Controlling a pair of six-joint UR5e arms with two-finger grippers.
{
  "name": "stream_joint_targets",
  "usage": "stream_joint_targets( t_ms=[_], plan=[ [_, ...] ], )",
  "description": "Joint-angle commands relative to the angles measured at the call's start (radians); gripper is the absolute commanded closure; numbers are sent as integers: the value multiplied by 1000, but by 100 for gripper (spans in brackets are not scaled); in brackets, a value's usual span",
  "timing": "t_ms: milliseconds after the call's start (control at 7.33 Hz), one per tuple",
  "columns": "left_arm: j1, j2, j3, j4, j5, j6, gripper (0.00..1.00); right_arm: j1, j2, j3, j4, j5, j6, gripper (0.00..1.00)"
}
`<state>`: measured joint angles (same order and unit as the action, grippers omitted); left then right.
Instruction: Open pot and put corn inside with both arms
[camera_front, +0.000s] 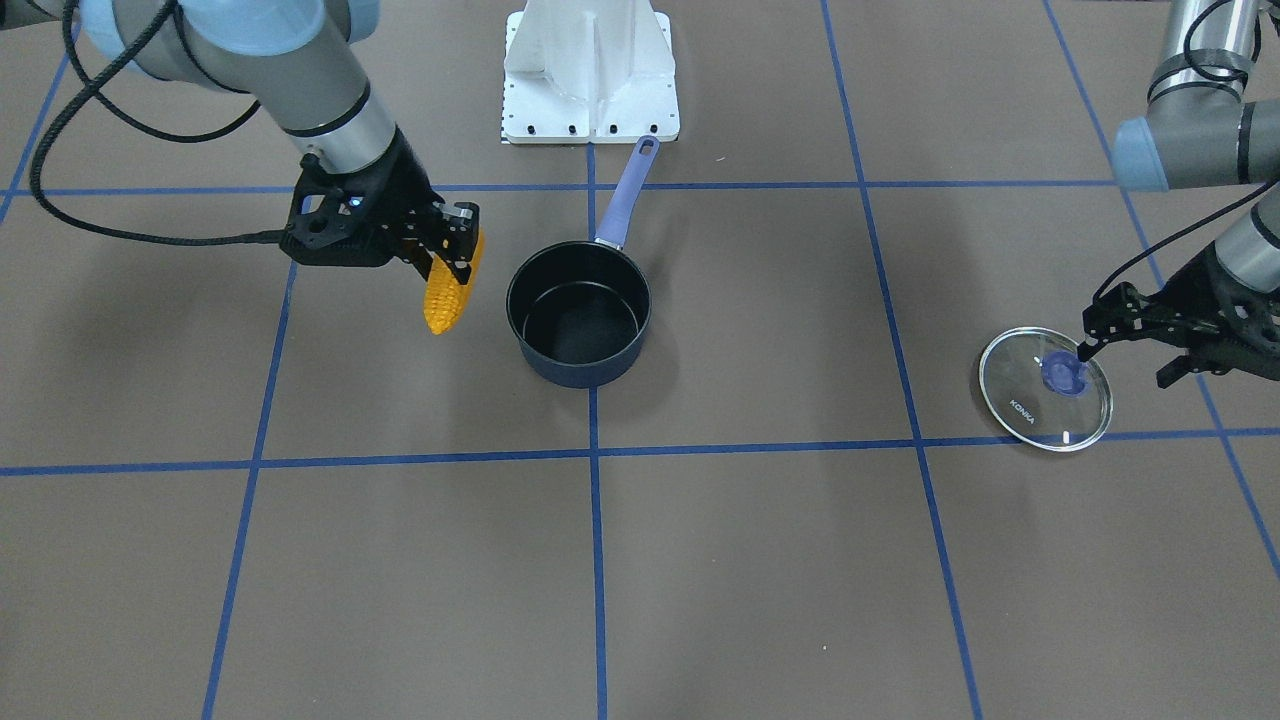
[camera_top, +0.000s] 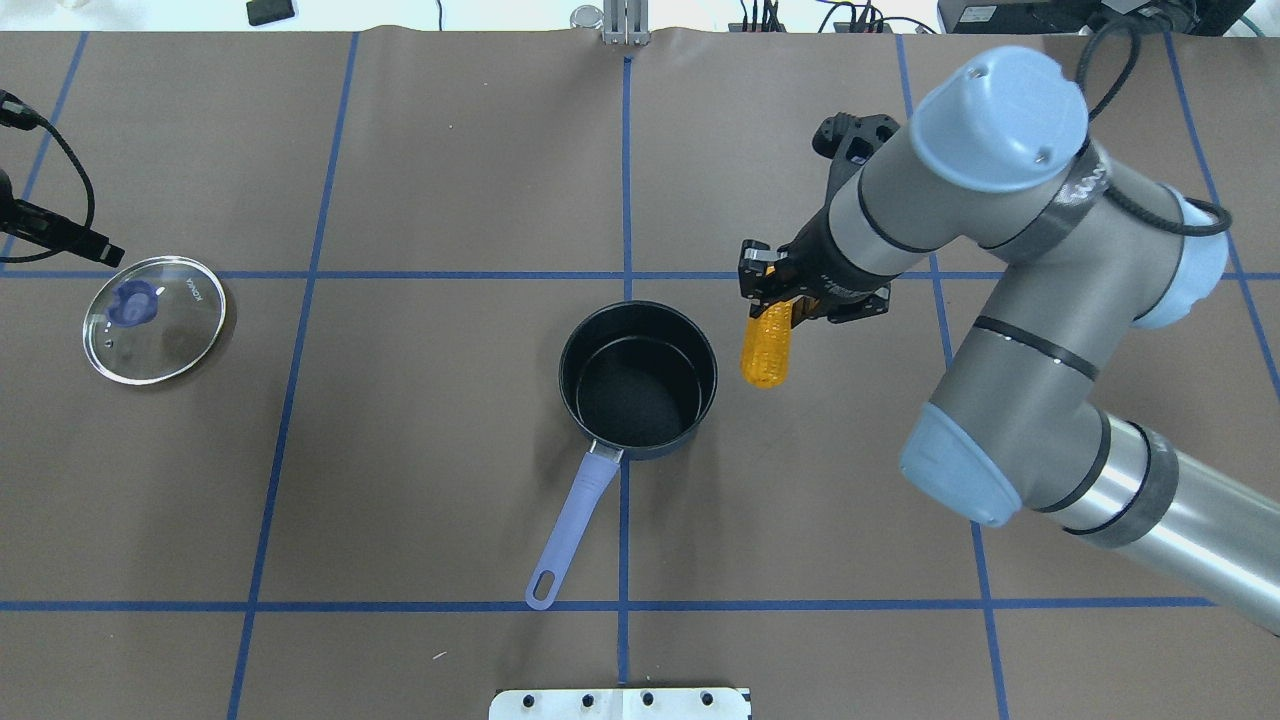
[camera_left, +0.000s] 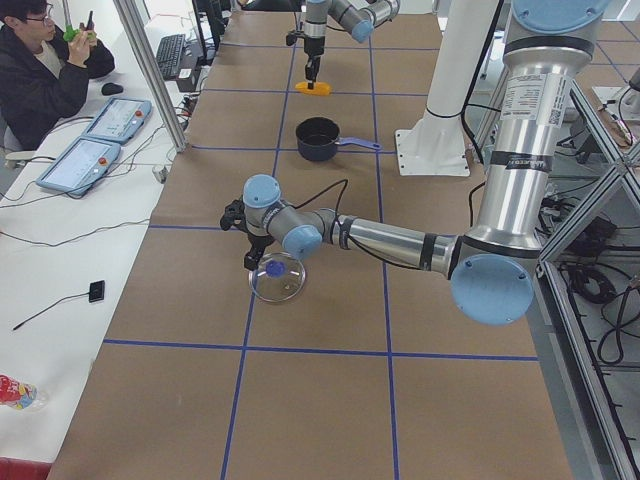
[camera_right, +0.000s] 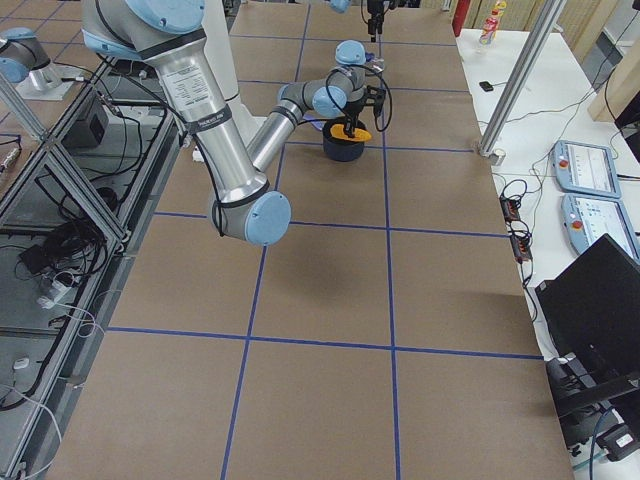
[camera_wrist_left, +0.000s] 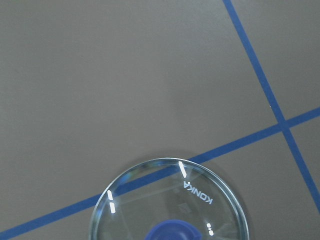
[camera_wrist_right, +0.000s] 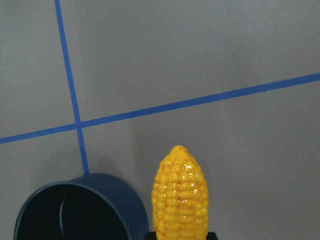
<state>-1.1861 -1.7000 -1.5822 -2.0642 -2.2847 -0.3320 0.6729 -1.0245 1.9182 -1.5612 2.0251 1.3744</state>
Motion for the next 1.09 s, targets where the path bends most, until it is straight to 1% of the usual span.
stream_joint_targets(
  t_ms=[0,136,273,545,682,955],
  plan=[
    [-76,0,-1,59,-39,133,3,-108,81,-13,-43,-101,63,100],
    [-89,10,-1,59,-41,175,3,-122,107,-42,-45,-114,66,100],
    [-113,13,-1,61,-47,194,3,-128,139,-91,-45,-117,66,100],
    [-124,23,-4,56,-62,195,3,-128,200,-184,-39,-123,61,100],
    [-141,26,-2,61,-62,235,3,-128,211,-211,-36,-124,55,100],
    [-148,45,-2,59,-62,246,3,-127,216,-238,-31,-140,46,100]
  ],
)
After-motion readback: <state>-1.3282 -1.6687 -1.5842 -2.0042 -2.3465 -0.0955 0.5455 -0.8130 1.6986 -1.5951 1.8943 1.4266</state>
